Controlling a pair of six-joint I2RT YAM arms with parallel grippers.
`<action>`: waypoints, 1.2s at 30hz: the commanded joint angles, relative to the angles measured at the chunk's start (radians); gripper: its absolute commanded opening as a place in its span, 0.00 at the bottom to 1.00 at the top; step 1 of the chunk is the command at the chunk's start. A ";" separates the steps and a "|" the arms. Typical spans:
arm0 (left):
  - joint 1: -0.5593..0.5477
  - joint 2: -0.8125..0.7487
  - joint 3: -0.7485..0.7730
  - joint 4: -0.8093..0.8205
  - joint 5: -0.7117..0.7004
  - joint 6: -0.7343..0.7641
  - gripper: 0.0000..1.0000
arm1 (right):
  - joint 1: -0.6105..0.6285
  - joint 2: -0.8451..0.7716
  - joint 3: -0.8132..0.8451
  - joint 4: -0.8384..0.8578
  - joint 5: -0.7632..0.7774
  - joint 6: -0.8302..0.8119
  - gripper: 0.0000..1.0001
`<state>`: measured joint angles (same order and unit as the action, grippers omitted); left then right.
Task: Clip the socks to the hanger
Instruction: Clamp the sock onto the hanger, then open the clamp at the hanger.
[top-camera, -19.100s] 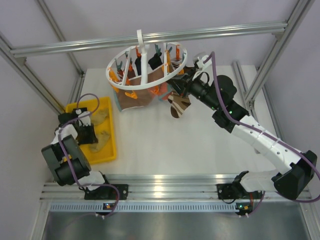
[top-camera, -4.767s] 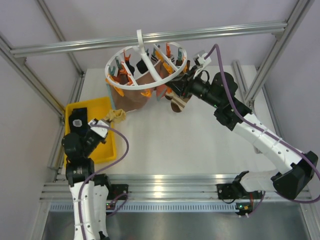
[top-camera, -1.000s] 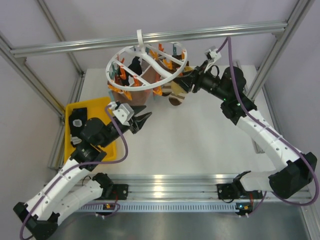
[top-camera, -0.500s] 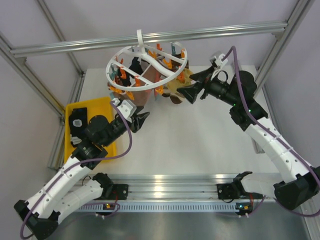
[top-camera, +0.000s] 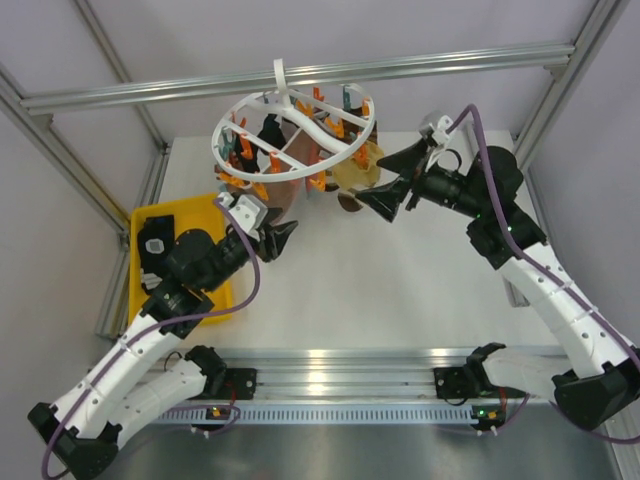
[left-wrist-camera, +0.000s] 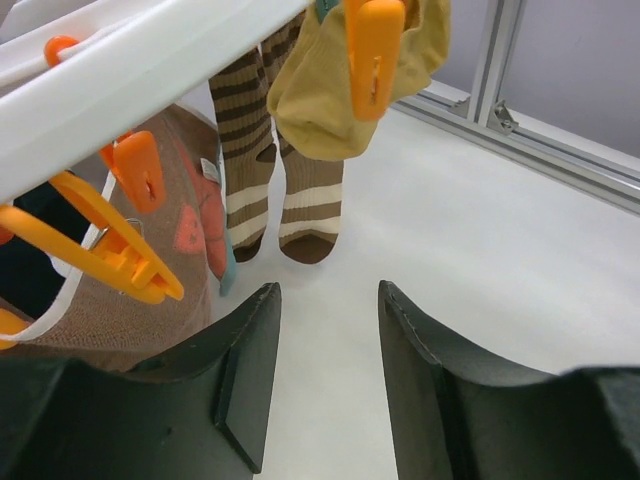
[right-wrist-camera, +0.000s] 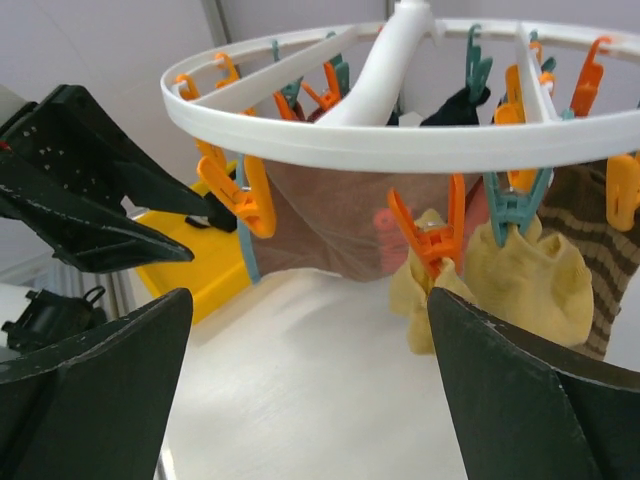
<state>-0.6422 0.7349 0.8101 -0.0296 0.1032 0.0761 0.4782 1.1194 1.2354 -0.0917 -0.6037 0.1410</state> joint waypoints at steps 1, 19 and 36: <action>0.033 -0.014 0.034 0.053 -0.016 -0.048 0.49 | 0.055 -0.049 -0.043 0.159 0.014 -0.032 0.98; 0.108 0.000 0.063 0.037 0.023 -0.075 0.50 | 0.284 0.045 -0.123 0.468 0.255 -0.291 0.92; 0.113 0.014 0.060 0.043 0.044 -0.102 0.51 | 0.292 0.121 -0.085 0.515 0.298 -0.230 0.88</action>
<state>-0.5343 0.7494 0.8360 -0.0265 0.1375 -0.0063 0.7555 1.2278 1.0897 0.3595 -0.3122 -0.1040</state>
